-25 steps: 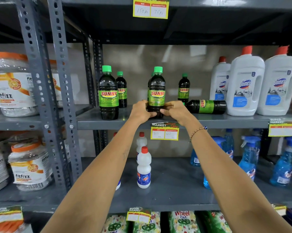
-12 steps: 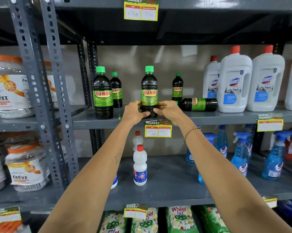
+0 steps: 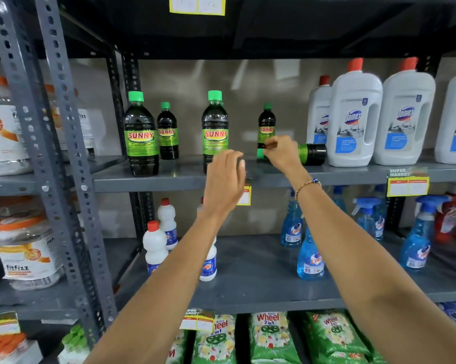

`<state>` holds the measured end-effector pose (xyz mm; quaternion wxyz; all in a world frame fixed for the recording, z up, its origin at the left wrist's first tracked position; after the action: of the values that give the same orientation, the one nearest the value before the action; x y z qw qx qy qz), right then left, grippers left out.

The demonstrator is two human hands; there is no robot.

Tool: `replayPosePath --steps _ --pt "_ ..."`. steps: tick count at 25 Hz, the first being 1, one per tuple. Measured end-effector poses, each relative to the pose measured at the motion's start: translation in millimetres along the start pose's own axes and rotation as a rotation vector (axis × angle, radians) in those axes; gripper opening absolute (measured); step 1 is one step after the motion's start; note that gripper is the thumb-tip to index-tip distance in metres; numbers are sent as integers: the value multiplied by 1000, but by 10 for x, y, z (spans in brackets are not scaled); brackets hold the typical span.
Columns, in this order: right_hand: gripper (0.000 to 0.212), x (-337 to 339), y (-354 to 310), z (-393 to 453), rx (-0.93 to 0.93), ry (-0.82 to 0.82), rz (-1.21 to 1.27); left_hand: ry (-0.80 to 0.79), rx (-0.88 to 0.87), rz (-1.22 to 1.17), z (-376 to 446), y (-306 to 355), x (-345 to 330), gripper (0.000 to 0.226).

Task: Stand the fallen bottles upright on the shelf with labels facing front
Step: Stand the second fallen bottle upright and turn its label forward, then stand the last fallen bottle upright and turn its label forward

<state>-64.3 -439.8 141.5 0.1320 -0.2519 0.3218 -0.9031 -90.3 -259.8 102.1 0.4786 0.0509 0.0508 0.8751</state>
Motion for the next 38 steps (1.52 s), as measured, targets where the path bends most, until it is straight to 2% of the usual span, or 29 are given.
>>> replayPosePath --steps 3,6,8,13,16,19,24,27,30,34,36,38 --pt "35 147 231 188 101 -36 -306 -117 -142 190 -246 186 -409 35" --pt "45 190 498 326 136 -110 -595 -189 -137 360 -465 86 -655 44" --pt "47 206 587 401 157 -151 -681 -189 -171 432 -536 48 -710 45" --pt "41 320 504 532 245 -102 -746 -178 -149 494 -433 67 -750 46" --pt "39 338 464 638 269 -149 -659 -181 -175 541 -405 51 -771 43" --pt "54 328 479 664 218 -364 -450 -159 -172 533 -442 39 -772 38" --pt "78 338 422 652 151 -713 -535 -97 -198 529 -443 36 -773 36" --pt "90 313 454 632 82 -797 -531 -102 -216 539 -443 35 -761 35" --pt "94 280 457 623 90 -725 -519 -110 -189 513 -441 33 -757 34" --pt "65 272 405 583 91 -534 -279 -97 -179 492 -450 36 -747 34" --pt "70 287 368 589 18 -391 -97 -103 -165 494 -448 40 -755 34" --pt "85 273 327 577 -69 -217 52 -114 -151 495 -458 36 -758 34"
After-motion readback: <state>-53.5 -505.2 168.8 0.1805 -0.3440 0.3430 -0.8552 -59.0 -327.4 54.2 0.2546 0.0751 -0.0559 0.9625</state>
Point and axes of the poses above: each hand's wrist, its own z-axis towards the middle knuckle, its own x-axis out of the back of the hand, y = z × x, the point moved 7 cm from there along z, towards the middle knuckle, and after that the axes turned 12 degrees about y, right-handed, at the moved point
